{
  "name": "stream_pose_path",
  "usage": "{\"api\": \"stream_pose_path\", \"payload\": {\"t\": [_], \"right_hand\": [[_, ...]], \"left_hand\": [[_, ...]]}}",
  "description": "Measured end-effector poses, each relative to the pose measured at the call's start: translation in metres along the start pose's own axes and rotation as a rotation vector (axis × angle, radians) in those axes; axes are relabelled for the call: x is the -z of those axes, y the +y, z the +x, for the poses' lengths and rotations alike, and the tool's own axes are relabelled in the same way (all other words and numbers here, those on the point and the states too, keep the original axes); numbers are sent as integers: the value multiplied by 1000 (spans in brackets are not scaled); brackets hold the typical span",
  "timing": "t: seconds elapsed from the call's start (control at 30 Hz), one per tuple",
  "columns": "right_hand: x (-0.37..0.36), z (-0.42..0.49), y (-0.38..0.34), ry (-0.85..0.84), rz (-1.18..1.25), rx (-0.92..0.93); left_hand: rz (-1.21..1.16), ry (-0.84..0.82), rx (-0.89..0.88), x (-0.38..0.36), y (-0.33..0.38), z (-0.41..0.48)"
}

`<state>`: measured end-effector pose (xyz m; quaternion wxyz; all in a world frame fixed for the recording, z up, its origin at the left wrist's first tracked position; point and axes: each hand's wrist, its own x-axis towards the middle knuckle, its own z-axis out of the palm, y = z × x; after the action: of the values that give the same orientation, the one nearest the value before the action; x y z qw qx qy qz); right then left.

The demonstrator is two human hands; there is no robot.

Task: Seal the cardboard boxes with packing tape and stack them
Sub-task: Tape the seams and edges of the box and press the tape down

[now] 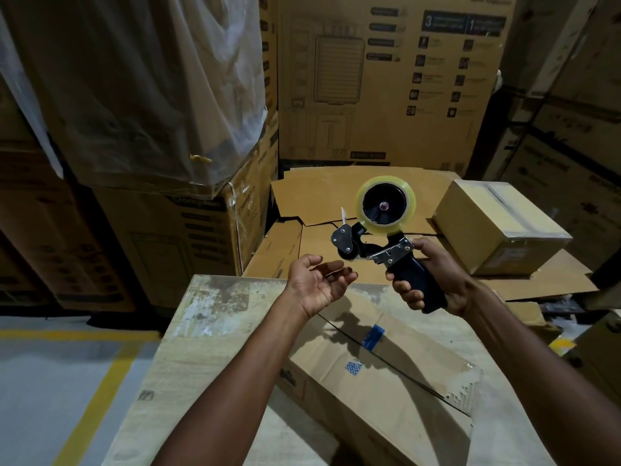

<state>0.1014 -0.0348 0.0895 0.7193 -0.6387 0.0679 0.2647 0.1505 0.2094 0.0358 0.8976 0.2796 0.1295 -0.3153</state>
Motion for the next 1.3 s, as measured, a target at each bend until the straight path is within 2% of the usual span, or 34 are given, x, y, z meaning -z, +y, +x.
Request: {"api": "stream_pose_path", "payload": {"t": [0.4,0.67,0.8,1.03,1.13,1.3], "right_hand": [[0,-6,5,25,-75,33],[-3,-4,14,-2,-142,42],[-3,-3,17,-19,-205,54],[-4,0,29,-39,-274,63],[-5,1,35,-35,-258,51],[-6,4,46,-17,-270,59]], "left_hand": [[433,91,28,7,15,-2],[423,156,226,16,17,-2],[522,212,251,16,12,-3],[793,339,186,20,3,7],[830,348,127,28,0,11],[859,454,-131,38,-4,18]]}}
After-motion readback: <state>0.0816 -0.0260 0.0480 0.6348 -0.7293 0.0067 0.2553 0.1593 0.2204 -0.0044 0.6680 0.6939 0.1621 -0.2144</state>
